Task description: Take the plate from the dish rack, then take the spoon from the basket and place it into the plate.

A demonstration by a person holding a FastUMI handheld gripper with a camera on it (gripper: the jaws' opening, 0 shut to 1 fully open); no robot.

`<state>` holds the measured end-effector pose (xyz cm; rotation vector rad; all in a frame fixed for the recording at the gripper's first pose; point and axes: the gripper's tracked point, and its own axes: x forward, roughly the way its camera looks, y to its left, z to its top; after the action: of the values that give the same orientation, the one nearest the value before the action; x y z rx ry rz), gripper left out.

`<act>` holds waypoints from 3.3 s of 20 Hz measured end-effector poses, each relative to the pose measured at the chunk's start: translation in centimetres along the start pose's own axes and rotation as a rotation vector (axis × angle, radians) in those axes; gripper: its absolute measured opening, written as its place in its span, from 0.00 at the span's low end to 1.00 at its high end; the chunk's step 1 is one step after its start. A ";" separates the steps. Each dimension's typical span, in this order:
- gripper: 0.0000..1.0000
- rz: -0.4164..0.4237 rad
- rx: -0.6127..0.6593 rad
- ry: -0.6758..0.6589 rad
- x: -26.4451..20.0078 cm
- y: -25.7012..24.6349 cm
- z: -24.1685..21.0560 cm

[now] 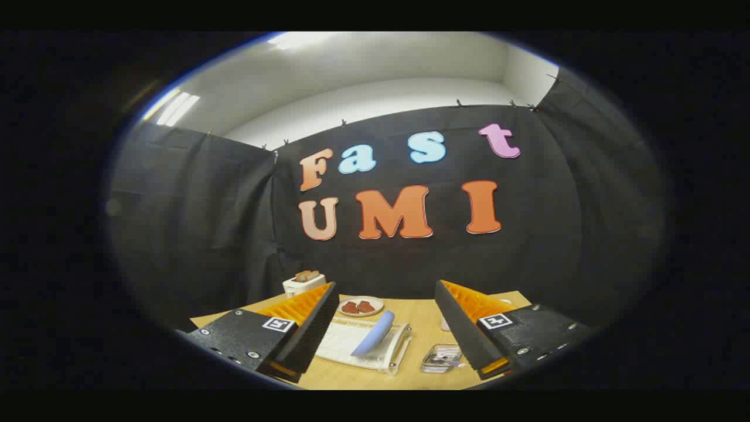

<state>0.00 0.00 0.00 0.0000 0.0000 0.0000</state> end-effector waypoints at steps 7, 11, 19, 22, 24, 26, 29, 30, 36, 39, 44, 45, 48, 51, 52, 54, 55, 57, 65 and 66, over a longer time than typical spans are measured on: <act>0.98 -0.001 -0.041 -0.055 -0.6 0.6 0.9; 0.98 0.007 -0.061 -0.070 -1.2 1.0 1.2; 0.98 0.031 -0.090 -0.044 -1.4 2.2 0.3; 0.98 0.027 -0.087 -0.002 -0.9 2.1 -0.7; 0.98 0.021 -0.088 0.029 -0.4 2.0 -1.4; 0.98 0.021 -0.091 0.063 0.0 2.1 -2.1; 0.98 0.035 -0.083 0.120 0.9 2.5 -3.1; 0.99 0.042 -0.073 0.141 1.3 2.7 -3.4; 0.99 0.064 -0.038 0.290 4.0 3.4 -6.0; 0.99 0.065 -0.028 0.380 5.6 3.7 -7.9; 0.99 0.044 -0.014 0.527 8.4 3.5 -11.5; 0.99 0.035 -0.012 0.556 9.0 3.3 -12.3; 0.97 0.018 -0.022 0.651 10.4 2.8 -14.7; 0.95 -0.014 -0.008 0.745 11.7 2.1 -17.2; 0.93 -0.027 0.000 0.774 12.0 1.9 -17.8; 0.86 -0.037 0.008 0.816 13.0 1.8 -19.1; 0.82 -0.052 0.005 0.830 13.4 1.5 -19.6; 0.78 -0.076 0.004 0.868 14.0 1.0 -20.7; 0.45 -0.160 -0.098 0.968 15.7 0.7 -24.1; 0.41 -0.178 -0.123 0.973 15.8 0.5 -24.2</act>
<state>15.84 0.51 -24.24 -0.1228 0.9730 -0.1780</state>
